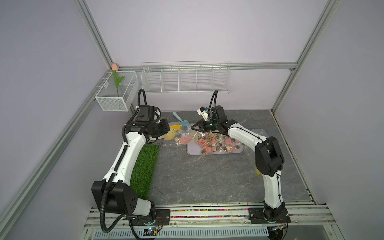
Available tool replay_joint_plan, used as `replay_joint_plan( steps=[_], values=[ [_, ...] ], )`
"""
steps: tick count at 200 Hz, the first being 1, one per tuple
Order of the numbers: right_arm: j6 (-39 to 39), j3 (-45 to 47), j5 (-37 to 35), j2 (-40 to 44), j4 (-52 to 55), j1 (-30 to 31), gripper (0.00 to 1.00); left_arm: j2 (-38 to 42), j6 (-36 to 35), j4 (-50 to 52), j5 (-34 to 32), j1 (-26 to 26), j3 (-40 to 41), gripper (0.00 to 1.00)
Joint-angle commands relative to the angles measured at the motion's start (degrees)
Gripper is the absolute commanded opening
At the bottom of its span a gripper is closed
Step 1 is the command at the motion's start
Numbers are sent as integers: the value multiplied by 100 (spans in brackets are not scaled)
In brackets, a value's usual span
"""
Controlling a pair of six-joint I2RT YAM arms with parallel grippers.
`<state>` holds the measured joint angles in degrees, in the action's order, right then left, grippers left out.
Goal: Pour cookies out of the ziploc bag
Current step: 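Pour the cookies out of the ziploc bag onto the tray.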
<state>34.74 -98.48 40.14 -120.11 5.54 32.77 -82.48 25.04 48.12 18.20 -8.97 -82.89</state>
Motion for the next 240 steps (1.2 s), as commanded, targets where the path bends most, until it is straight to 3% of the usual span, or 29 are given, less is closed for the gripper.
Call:
replay_joint_plan(
  steps=[1,142,240],
  values=[
    [64,-6,51,-91,-221,78,7,245,-113,92,-42,80,165,0],
    [236,-51,-50,-176,-399,313,7,733,-139,137,-133,387,698,0],
    [460,265,73,229,-668,-107,7,559,478,-726,772,327,557,0]
  ],
)
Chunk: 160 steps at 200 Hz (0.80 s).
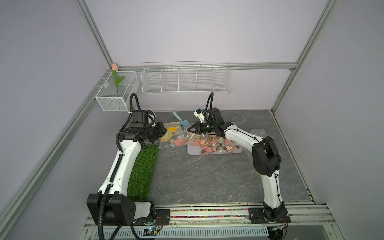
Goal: Pour cookies out of the ziploc bag
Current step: 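Pour the cookies out of the ziploc bag onto the tray.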
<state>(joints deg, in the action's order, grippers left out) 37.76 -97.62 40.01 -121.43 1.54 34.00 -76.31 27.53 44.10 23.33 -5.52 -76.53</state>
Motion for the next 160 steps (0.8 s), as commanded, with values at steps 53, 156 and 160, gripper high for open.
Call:
replay_joint_plan(
  steps=[53,156,160],
  values=[
    [120,347,200,440,-299,-587,7,-520,452,-712,194,-432,-381,0],
    [168,90,398,-348,-840,-880,7,-1378,544,-1492,66,-730,-917,0],
    [175,74,388,-403,-896,-885,7,-1413,532,-1522,66,-737,-936,0]
  ],
)
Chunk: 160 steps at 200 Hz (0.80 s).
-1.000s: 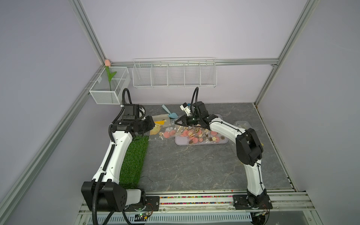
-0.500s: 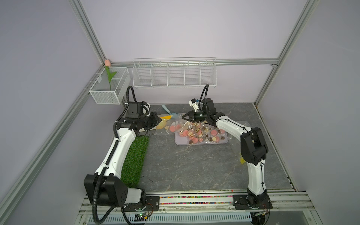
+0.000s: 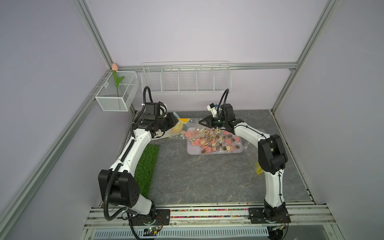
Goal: Pour cookies out of the ziploc bag
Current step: 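Pour the cookies out of the ziploc bag onto the tray.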
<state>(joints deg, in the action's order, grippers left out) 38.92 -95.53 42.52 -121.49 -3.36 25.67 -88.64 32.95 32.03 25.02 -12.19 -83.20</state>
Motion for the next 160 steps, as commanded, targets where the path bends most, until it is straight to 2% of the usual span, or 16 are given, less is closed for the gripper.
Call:
replay_joint_plan(
  steps=[1,31,160],
  values=[
    [61,-139,140,-404,-418,-53,7,-189,-13,-327,-102,-72,-273,0],
    [428,-200,326,-803,-1127,-115,7,-446,-91,-452,-144,-112,-453,0],
    [620,369,328,-933,-1570,-300,7,-1107,-199,-189,-296,-622,-1324,0]
  ],
)
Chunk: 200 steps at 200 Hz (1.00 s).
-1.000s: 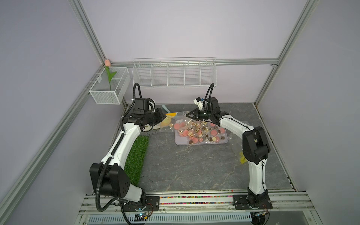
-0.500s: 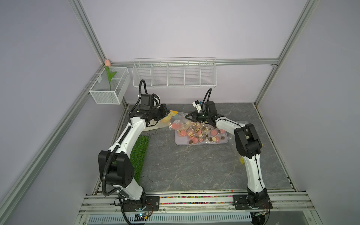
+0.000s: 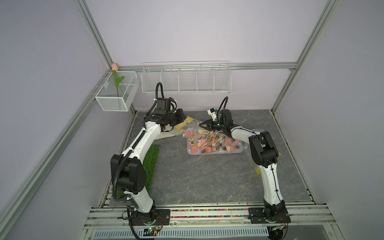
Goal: Pour cookies out of the ziploc bag
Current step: 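Pour the cookies out of the ziploc bag onto the tray.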
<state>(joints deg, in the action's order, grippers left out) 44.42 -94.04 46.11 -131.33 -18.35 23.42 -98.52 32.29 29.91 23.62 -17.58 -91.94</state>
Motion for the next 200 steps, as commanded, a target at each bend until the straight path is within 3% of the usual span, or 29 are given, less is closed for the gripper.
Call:
replay_joint_plan(
  steps=[1,140,200],
  values=[
    [68,229,-35,53,-71,-74,7,-121,-135,32,-156,-89,-466,0],
    [159,1007,-7,711,-450,-206,7,-500,-348,650,-395,-673,-1597,0],
    [204,1010,-6,458,-449,-45,7,-681,-382,848,-454,-855,-1961,0]
  ],
)
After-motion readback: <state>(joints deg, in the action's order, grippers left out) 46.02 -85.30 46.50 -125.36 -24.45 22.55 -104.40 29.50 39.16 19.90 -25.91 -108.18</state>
